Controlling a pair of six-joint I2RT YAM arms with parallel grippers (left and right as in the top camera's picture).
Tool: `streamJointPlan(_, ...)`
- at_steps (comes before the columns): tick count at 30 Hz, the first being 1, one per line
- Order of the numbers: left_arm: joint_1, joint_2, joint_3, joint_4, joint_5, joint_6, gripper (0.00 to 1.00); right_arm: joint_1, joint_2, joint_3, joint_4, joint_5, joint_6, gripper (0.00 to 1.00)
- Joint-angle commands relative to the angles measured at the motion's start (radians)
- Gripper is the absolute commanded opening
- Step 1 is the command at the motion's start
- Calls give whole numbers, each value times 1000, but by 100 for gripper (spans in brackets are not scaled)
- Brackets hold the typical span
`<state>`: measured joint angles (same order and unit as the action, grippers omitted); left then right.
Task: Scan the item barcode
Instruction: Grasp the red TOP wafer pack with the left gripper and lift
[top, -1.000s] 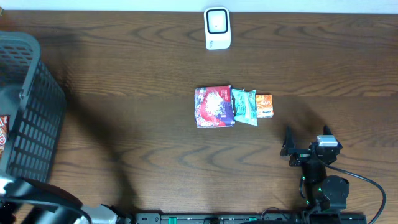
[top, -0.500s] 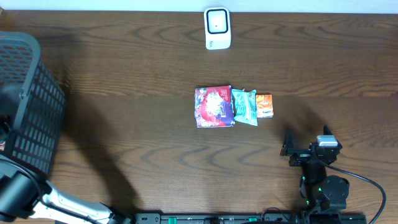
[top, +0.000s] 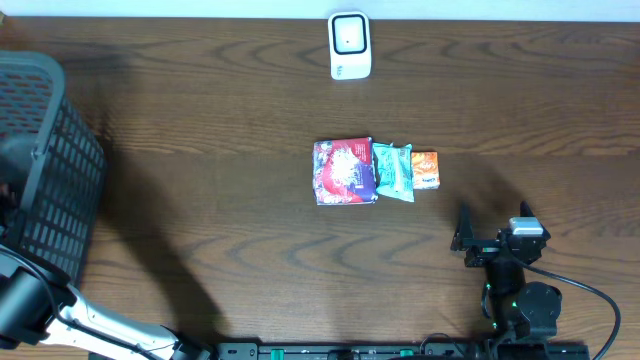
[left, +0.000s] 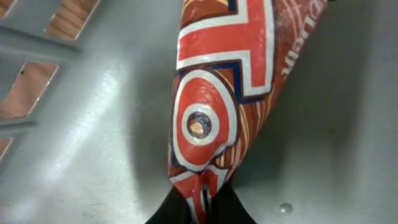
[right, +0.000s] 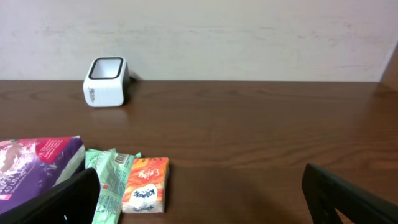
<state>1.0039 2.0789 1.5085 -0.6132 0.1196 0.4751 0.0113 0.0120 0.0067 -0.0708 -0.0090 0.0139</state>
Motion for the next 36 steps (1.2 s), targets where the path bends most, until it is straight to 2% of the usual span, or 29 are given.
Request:
streamJointPlan(1, 0, 28, -11, -11, 26, -89, 7, 2, -5, -1, -4, -8, -8, 99)
streamJointPlan(2, 0, 12, -8, -12, 26, -136, 7, 2, -5, -1, -4, -8, -8, 99)
streamJointPlan(3, 0, -34, 1, -14, 26, -240, 7, 2, -5, -1, -4, -8, -8, 99)
streamJointPlan(5, 0, -87, 12, -14, 30, -332, 7, 2, -5, -1, -4, -8, -8, 99)
streamJointPlan(7, 0, -166, 22, 1, 90, -459, 7, 2, -5, -1, -4, -8, -8, 99)
streamJointPlan(10, 0, -291, 24, 93, 397, -665, 7, 2, -5, -1, -4, -8, -8, 99)
streamJointPlan(13, -11, -396, 24, 279, 737, -919, 7, 2, -5, -1, -4, -8, -8, 99)
streamJointPlan(16, -50, -480, 24, 440, 877, -1137, 7, 2, -5, -1, -4, -8, -8, 99)
streamJointPlan(18, -97, -533, 24, 488, 899, -1216, 7, 2, -5, -1, -4, -8, -8, 99)
streamJointPlan(24, -349, -639, 23, 488, 902, -1208, 7, 2, -5, -1, -4, -8, -8, 99)
streamJointPlan(27, -518, -644, 23, 472, 901, -1139, 7, 2, -5, -1, -4, -8, -8, 99)
streamJointPlan(29, -622, -637, 19, 401, 870, -1067, 7, 2, -5, -1, -4, -8, -8, 99)
streamJointPlan(33, -806, -618, 18, 125, 628, -1044, 7, 2, -5, -1, -4, -8, -8, 99)
streamJointPlan(36, -953, -581, 18, -68, 375, -1044, 7, 2, -5, -1, -4, -8, -8, 99)
